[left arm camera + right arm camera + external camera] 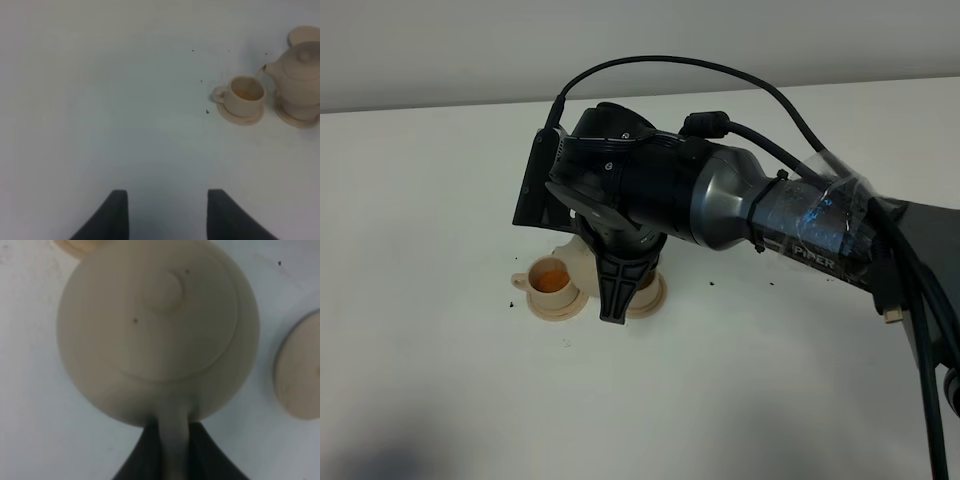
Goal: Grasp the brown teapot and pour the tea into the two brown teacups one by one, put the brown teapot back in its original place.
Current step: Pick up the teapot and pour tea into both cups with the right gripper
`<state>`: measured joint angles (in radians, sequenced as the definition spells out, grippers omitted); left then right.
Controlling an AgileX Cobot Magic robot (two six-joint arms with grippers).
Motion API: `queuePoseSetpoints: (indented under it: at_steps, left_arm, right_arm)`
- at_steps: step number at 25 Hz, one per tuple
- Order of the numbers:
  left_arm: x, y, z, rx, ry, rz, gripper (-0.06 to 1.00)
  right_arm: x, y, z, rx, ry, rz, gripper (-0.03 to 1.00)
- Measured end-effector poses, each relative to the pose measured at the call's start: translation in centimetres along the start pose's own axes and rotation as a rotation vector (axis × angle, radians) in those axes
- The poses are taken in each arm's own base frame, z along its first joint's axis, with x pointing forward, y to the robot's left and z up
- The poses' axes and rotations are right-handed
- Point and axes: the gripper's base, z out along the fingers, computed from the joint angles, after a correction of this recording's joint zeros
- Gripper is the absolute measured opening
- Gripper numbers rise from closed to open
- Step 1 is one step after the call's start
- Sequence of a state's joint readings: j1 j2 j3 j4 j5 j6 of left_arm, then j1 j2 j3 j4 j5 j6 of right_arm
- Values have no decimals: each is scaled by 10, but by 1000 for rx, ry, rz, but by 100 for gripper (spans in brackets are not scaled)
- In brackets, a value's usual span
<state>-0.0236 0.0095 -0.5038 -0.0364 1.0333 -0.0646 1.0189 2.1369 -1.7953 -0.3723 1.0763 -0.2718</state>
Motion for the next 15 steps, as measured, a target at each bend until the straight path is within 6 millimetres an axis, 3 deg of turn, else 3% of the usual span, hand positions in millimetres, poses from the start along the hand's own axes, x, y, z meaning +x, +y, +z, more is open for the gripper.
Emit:
queuePoseSetpoints:
  at_steps: [15]
  left_arm:
    - [0, 0, 0, 0, 0, 0, 41]
  right_arm:
    - [-4, 5, -2, 16, -6, -41, 12]
